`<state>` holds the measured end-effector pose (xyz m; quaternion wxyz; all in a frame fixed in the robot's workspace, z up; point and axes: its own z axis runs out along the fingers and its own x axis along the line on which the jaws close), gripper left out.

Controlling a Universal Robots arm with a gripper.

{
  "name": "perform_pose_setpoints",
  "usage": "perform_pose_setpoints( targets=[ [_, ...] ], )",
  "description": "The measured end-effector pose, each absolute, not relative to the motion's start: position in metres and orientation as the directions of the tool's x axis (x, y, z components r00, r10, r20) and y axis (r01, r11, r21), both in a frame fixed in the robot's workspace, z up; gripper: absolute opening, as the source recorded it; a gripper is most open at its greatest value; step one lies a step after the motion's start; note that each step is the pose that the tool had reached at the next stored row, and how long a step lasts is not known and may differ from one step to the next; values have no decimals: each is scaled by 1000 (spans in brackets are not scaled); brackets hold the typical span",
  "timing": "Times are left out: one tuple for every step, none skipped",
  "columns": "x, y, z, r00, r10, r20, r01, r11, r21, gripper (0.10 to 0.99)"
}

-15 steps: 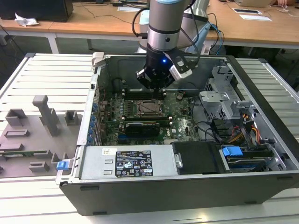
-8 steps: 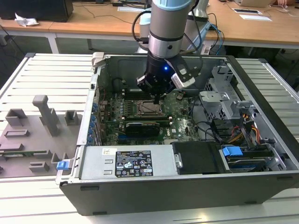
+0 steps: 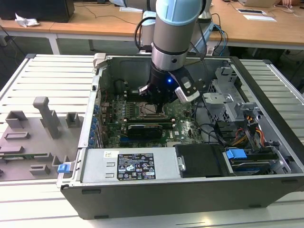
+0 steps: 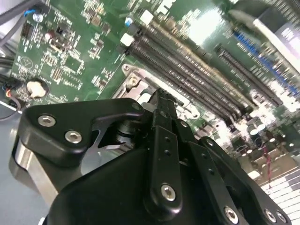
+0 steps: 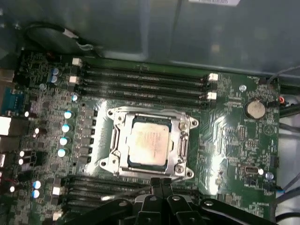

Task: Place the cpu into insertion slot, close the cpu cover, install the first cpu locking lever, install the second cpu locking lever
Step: 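Install the second cpu locking lever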

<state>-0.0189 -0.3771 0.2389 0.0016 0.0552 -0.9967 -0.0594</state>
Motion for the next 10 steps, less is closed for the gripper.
perform_pose_setpoints(
  targets=[
    [-19,-381,239,-994,-110,-3,-110,987,119,106],
    [-19,-383,239,-994,-110,-4,-110,987,120,106],
    [-20,-385,239,-994,-110,-4,-109,986,122,106],
    [-23,-387,239,-994,-110,-4,-110,986,129,106],
    [-25,-388,239,-994,-110,-5,-110,985,133,106],
    [-27,-388,239,-994,-110,-5,-110,985,136,106],
    [-32,-388,239,-994,-110,-6,-110,984,142,106],
    [-33,-388,239,-994,-110,-6,-110,983,144,106],
    [-35,-389,238,-994,-110,-7,-110,983,147,106],
    [-39,-389,238,-994,-110,-7,-110,982,154,106]
  ],
)
